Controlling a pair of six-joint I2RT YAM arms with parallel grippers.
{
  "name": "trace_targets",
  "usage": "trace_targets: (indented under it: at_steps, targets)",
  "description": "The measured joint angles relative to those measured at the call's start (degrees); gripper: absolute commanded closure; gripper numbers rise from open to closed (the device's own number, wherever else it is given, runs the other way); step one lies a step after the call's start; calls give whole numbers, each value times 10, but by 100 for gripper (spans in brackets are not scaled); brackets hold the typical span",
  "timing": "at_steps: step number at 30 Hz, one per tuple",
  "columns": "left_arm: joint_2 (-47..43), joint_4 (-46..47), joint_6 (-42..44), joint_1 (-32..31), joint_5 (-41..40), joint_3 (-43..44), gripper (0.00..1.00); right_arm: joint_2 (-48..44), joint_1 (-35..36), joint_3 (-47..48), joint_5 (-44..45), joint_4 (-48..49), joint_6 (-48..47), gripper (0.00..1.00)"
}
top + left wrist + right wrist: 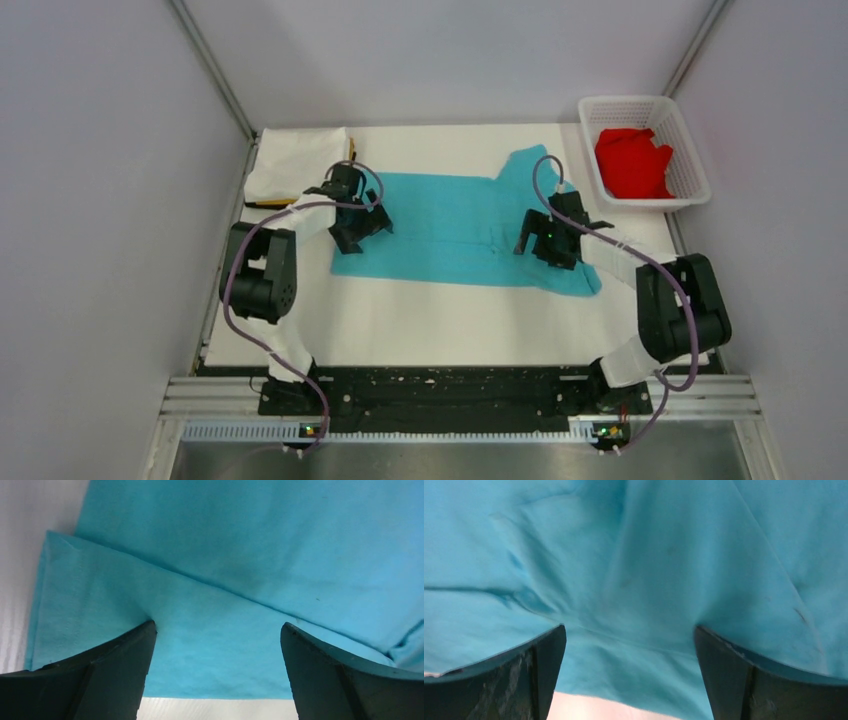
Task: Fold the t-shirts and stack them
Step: Fold the flattened tshirt in 1/3 of the way
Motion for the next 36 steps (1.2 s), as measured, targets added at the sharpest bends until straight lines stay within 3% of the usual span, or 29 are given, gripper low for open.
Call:
trace_targets:
  at_steps: [4, 9, 16, 22, 28, 36]
  targets:
    - [3, 24, 1, -3, 1, -13, 1, -24, -9, -44, 4, 14, -4, 1]
    - [-64, 77, -5, -4, -1, -105, 1, -100, -8, -118, 5, 9, -6, 1]
    - [-198, 121, -42, -32, -4, -257, 1, -238, -8, -202, 2, -62, 1, 1]
    - [-361, 114, -117, -78, -10, -387, 1, -282, -8, -212, 20, -131, 49, 1]
    - [-435, 50, -159, -94, -11, -416, 1, -317, -8, -212, 36, -181, 85, 1]
    - [-442, -78, -162, -96, -49, -370, 1, -324, -8, -202, 44, -206, 85, 1]
